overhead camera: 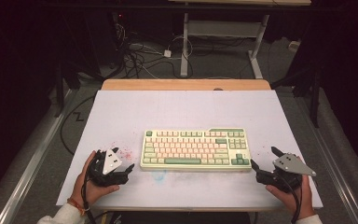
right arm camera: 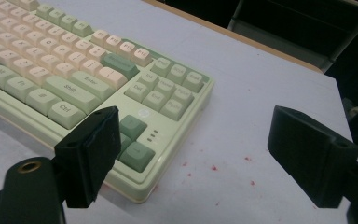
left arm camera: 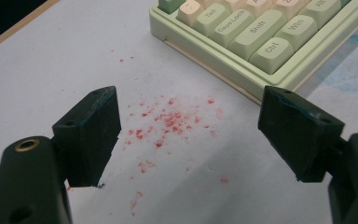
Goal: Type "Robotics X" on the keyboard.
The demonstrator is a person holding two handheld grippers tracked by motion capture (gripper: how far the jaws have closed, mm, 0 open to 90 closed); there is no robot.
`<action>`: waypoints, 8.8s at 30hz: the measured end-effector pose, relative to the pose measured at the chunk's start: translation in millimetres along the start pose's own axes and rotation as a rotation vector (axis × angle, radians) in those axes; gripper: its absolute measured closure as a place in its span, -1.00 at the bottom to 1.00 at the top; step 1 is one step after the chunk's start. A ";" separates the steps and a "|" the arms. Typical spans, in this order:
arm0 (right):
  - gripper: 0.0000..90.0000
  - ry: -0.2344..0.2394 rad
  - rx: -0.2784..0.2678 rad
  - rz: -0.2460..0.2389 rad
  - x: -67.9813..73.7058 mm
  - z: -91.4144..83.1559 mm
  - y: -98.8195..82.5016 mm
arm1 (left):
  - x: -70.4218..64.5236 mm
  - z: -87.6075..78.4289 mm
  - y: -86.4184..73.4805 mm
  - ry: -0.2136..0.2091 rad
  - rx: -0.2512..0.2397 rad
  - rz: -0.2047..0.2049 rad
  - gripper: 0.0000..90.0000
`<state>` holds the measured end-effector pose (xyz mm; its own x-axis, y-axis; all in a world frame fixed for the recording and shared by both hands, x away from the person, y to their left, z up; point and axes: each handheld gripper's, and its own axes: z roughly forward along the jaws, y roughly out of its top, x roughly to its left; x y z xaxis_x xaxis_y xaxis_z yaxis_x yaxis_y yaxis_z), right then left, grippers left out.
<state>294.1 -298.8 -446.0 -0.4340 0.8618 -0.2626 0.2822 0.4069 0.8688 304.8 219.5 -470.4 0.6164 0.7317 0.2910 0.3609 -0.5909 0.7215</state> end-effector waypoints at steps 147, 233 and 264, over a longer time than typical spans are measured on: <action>1.00 0.343 0.186 -0.139 51.4 83.6 36.7 | -36.2 102.3 130.6 -0.303 0.133 0.123 0.95; 1.00 0.394 0.238 -0.211 96.0 142.9 87.2 | -8.4 8.6 3.7 -0.093 0.012 0.064 -0.59; -0.07 0.359 0.041 -0.137 75.6 105.8 94.4 | -8.9 9.8 3.4 -0.100 0.027 0.060 -0.59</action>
<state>378.5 -163.2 -428.3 -0.7397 0.6409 -0.2053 0.2315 0.5288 0.8165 307.4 207.7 -476.7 0.7039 0.6577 0.2683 0.3390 -0.6430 0.6868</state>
